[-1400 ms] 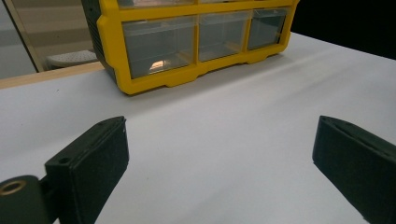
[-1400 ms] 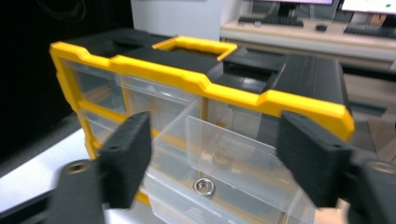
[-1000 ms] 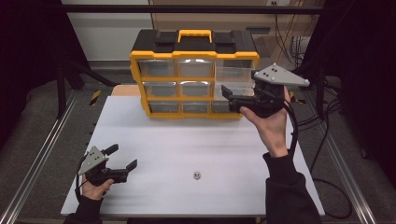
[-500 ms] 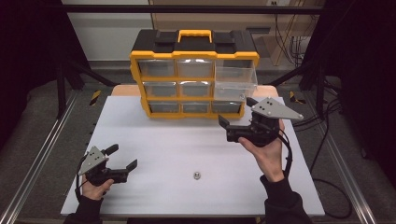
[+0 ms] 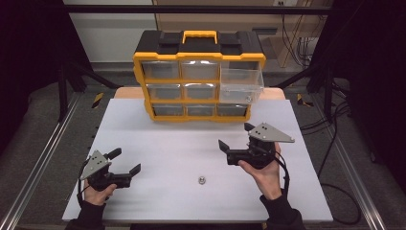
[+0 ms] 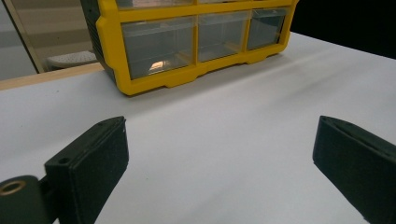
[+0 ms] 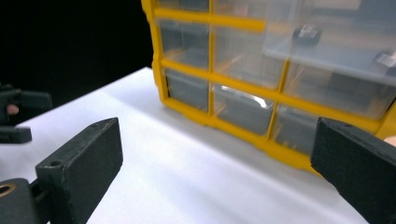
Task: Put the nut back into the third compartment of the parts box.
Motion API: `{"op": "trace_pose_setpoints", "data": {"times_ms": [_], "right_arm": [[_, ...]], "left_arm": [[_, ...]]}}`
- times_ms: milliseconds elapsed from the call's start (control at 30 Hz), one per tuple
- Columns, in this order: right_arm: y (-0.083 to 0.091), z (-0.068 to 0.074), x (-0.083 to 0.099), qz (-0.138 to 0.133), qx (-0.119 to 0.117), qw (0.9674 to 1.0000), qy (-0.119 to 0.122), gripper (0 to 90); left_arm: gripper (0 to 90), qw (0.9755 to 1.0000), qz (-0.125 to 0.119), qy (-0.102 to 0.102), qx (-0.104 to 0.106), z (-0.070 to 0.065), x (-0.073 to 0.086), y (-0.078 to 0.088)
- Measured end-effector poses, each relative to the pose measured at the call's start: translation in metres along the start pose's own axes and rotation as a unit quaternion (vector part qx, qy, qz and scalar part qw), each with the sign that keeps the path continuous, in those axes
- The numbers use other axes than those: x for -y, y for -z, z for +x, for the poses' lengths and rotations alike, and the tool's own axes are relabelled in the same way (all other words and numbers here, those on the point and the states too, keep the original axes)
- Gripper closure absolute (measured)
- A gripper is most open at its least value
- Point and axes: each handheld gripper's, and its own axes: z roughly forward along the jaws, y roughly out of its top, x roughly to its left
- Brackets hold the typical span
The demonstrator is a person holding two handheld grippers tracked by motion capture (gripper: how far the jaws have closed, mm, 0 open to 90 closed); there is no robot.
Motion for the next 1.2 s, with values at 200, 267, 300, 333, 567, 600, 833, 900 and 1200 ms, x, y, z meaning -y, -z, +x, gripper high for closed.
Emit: {"op": "trace_pose_setpoints", "data": {"times_ms": [200, 267, 300, 333, 567, 600, 833, 900, 1200], "right_arm": [[-0.012, 0.005, 0.021, 0.027, -0.009, 0.9996, -0.005, 3.5], [-0.016, 0.007, 0.028, 0.036, -0.013, 0.9993, -0.004, 3.6], [-0.018, 0.008, 0.031, 0.041, -0.015, 0.9991, -0.005, 3.6], [-0.02, 0.009, 0.034, 0.046, -0.016, 0.9988, -0.006, 3.7], [-0.034, 0.019, 0.053, 0.08, -0.027, 0.9964, 0.002, 4.3], [-0.036, 0.021, 0.056, 0.086, -0.029, 0.9959, 0.003, 4.5], [-0.048, 0.032, 0.074, 0.119, -0.043, 0.9919, 0.008, 5.5], [-0.049, 0.034, 0.076, 0.124, -0.045, 0.9912, 0.012, 5.5], [-0.063, 0.045, 0.099, 0.167, -0.066, 0.9834, 0.025, 10.2]], "left_arm": [[3.4, 1.0, 0.0, 0.0, 0.0, 0.0, 0.0, 0.0], [3.4, 1.0, 0.0, 0.0, 0.0, 0.0, 0.0, 0.0], [3.4, 1.0, 0.0, 0.0, 0.0, 0.0, 0.0, 0.0], [3.4, 1.0, 0.0, 0.0, 0.0, 0.0, 0.0, 0.0], [3.4, 1.0, -0.001, 0.0, 0.0, 0.0, 0.0, 0.0], [3.4, 1.0, -0.001, 0.0, 0.0, 0.0, 0.0, 0.0], [3.4, 1.0, -0.001, 0.0, 0.0, 0.0, 0.0, 0.0], [3.4, 1.0, -0.001, 0.001, 0.0, 0.0, 0.0, 0.0], [3.4, 1.0, -0.001, 0.001, 0.0, 0.0, 0.0, 0.0]]}}
